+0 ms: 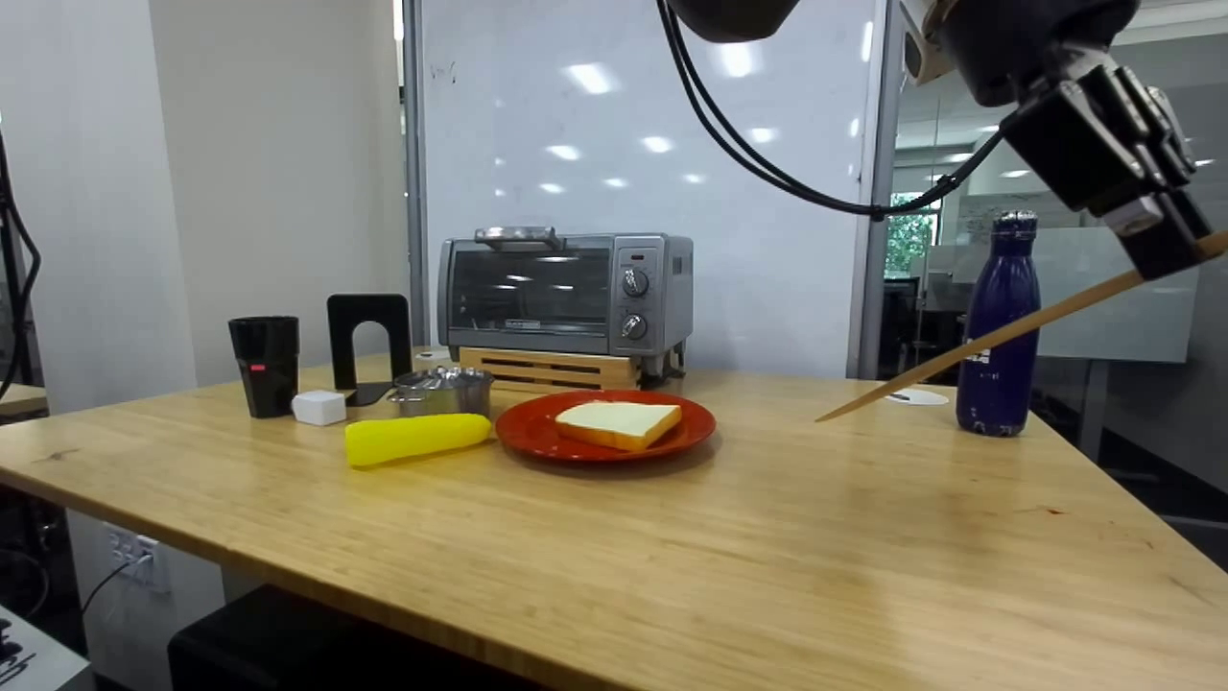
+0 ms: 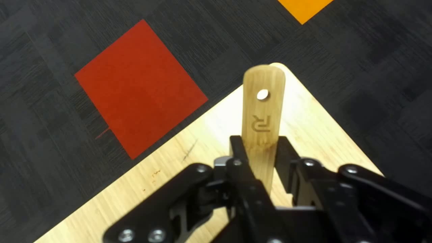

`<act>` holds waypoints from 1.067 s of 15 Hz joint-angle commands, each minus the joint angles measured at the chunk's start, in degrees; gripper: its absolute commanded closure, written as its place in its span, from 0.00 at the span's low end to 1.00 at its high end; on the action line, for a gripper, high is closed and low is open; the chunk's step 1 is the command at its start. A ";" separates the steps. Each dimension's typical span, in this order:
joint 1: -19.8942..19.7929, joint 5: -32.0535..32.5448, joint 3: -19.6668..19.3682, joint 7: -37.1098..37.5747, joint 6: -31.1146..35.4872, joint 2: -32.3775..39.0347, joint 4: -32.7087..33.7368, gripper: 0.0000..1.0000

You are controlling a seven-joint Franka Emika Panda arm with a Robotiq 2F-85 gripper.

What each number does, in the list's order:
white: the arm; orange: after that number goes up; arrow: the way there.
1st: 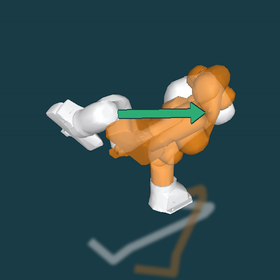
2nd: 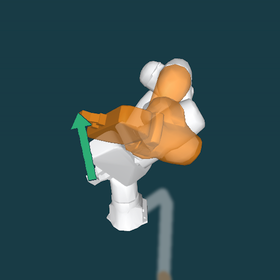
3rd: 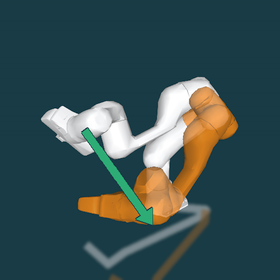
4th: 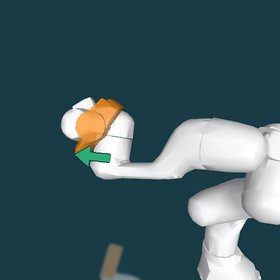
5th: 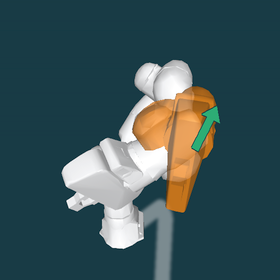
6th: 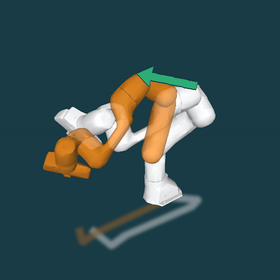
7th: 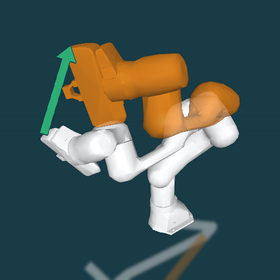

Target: Use the spatula to pick up the slice of bread.

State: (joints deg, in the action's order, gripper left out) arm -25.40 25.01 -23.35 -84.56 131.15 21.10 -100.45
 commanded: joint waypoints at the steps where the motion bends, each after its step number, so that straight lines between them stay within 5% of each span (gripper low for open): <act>1: -1.07 -2.15 2.92 -1.30 -1.00 3.30 5.01 0.93; 16: 1.27 -3.98 9.39 -2.98 -0.44 6.09 6.25 0.93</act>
State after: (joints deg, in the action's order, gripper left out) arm -24.51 21.43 -14.75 -85.59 131.14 26.56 -95.19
